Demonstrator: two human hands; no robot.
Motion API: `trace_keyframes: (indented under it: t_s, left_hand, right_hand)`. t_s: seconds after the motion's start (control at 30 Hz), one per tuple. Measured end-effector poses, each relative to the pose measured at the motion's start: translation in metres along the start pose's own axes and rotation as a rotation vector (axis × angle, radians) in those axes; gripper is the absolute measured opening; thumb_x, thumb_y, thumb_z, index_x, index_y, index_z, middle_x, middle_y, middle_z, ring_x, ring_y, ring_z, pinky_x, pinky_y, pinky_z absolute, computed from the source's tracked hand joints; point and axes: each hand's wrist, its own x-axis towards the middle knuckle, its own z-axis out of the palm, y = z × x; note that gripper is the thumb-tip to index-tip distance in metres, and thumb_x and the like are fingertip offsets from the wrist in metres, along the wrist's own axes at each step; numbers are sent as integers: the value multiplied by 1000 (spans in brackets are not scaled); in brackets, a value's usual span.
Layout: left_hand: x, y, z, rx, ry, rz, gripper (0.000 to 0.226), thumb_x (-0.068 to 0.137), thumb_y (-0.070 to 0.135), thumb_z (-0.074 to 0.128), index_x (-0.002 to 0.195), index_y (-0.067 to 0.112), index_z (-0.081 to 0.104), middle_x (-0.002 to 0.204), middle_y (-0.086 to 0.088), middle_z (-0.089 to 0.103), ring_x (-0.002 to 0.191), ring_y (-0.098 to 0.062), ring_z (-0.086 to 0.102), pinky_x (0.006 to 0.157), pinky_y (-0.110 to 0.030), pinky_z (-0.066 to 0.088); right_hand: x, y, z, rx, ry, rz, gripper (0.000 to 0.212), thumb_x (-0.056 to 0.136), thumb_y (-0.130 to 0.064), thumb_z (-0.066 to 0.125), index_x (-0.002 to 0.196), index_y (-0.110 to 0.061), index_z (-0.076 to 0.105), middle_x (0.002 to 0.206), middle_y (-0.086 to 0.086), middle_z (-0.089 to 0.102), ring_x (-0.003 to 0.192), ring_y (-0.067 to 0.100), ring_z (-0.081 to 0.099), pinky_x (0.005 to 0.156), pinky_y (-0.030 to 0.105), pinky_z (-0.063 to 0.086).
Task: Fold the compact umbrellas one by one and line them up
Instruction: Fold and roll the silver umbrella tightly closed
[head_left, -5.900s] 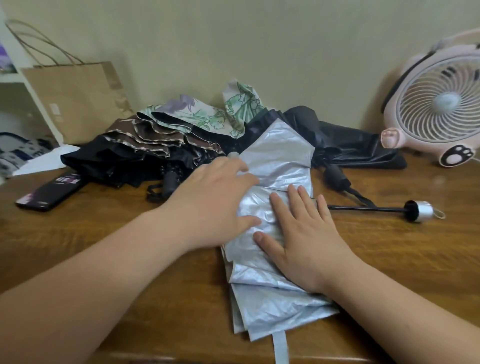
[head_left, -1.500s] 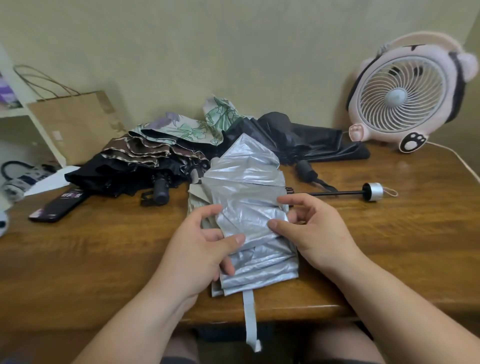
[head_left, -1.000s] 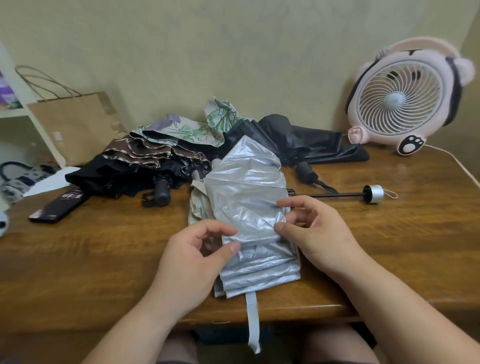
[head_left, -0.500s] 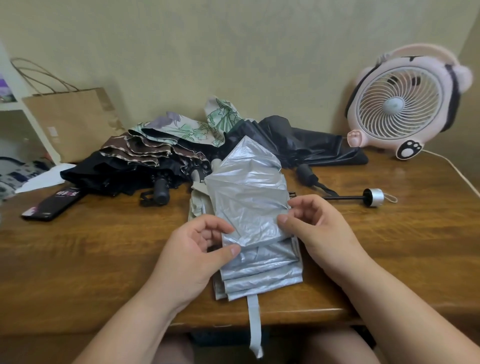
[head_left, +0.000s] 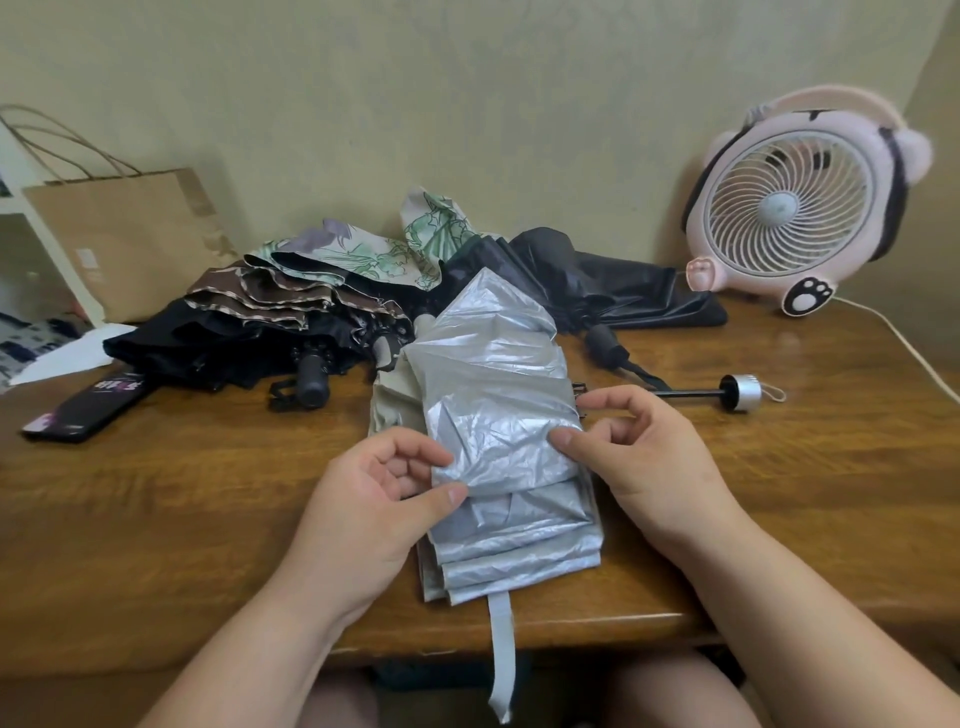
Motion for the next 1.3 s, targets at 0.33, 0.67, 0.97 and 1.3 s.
trace_keyframes:
  t_s: [0.33,0.67,0.97,1.3]
  left_hand:
    - [-7,0,-2,267,9,84,32,81,3,82,85,34,73,80,-6,68,79,-19,65,77,-34,56]
    - [73,49,41,1345,-534,324,53,106,55,35,157,42,28,169,9,16,156,-14,8,127,-42,6]
    - [95,13,37,1507,-745,231,82,72,95,1,144,65,-23,167,10,-27,153,-25,-28,126,-51,-11]
    - [67,-2,39,1481,-722,401,80,89,81,3,157,46,-19,163,14,-36,144,-8,-43,124,-45,-20]
  right_hand:
    - [-6,0,-6,-190,-83,-27,38,83,-14,83,112,-26,63,75,8,72,60,12,63,61,18,52]
    - [-2,9,-4,-270,-35,-63,26,82,-17,84,100,-26,67,81,6,71,65,17,63,60,17,51]
    - [-1,12,-4,-316,-51,-100,25,84,-13,82,97,-25,65,79,0,72,66,12,65,63,16,52]
    - [0,17,-2,-370,49,-130,12,88,-16,74,84,-25,68,72,-5,69,60,10,62,55,21,51]
